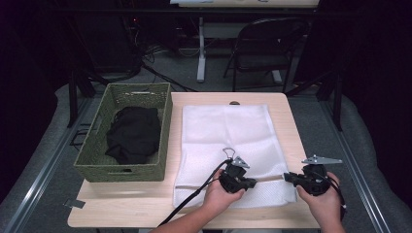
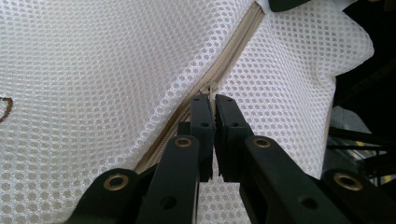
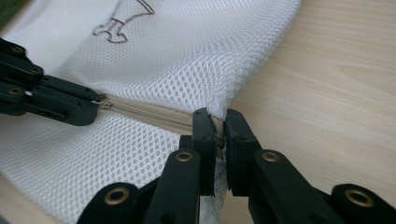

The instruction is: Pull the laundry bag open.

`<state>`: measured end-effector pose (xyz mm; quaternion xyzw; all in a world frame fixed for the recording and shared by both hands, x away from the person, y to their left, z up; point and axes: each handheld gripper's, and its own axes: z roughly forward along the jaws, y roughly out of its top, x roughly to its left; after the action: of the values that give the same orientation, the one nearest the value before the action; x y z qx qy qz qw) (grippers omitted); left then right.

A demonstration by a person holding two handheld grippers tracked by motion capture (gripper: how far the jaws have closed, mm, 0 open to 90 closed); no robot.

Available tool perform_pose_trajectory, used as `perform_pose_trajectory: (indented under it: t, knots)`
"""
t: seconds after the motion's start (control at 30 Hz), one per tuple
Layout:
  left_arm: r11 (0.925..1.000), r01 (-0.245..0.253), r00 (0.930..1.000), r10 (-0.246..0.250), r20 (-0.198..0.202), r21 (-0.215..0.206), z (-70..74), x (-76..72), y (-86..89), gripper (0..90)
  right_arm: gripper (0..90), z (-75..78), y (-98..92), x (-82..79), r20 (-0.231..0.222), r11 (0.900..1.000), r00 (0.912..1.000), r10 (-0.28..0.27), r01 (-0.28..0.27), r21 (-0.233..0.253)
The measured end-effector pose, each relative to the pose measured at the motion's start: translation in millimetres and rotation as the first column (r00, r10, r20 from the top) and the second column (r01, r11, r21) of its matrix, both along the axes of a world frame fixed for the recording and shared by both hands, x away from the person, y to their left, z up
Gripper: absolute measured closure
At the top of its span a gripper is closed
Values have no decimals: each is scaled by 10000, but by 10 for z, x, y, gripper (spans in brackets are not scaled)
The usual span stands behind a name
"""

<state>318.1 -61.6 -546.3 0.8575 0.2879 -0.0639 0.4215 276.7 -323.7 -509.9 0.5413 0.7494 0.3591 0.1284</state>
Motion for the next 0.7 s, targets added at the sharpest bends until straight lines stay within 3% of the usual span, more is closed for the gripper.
perform_pose_trajectory:
  t: [0.13, 0.27, 0.33, 0.43, 0.63, 0.7]
  knots:
    - [10000, 20, 9999, -21, 112, 96, 6, -13, 23, 872, 845, -14, 39, 9, 2, 9996, 10000, 97, -97, -252]
    - [9998, -65, 9997, 60, 219, 202, 9, -22, 54, 872, 845, -15, 51, 7, -15, 9997, 9999, 172, -173, -150]
    - [9999, -84, 9999, 83, 82, 105, -1, -11, 82, 872, 845, -16, 47, 7, 8, 9991, 10000, 53, -53, -423]
    - [9999, -108, 9999, 107, 75, 106, 4, -12, 98, 872, 845, -14, 27, 6, -23, 9999, 9999, 112, -112, -56]
    - [9996, -140, 9998, 136, 137, 238, 12, -14, 132, 872, 845, -10, 30, 4, 45, 9991, 10000, -4, 5, -417]
    - [9996, -241, 9997, 240, 60, 175, 11, -8, 162, 872, 845, -14, -1, 4, 39, 9996, 10000, -73, 74, -259]
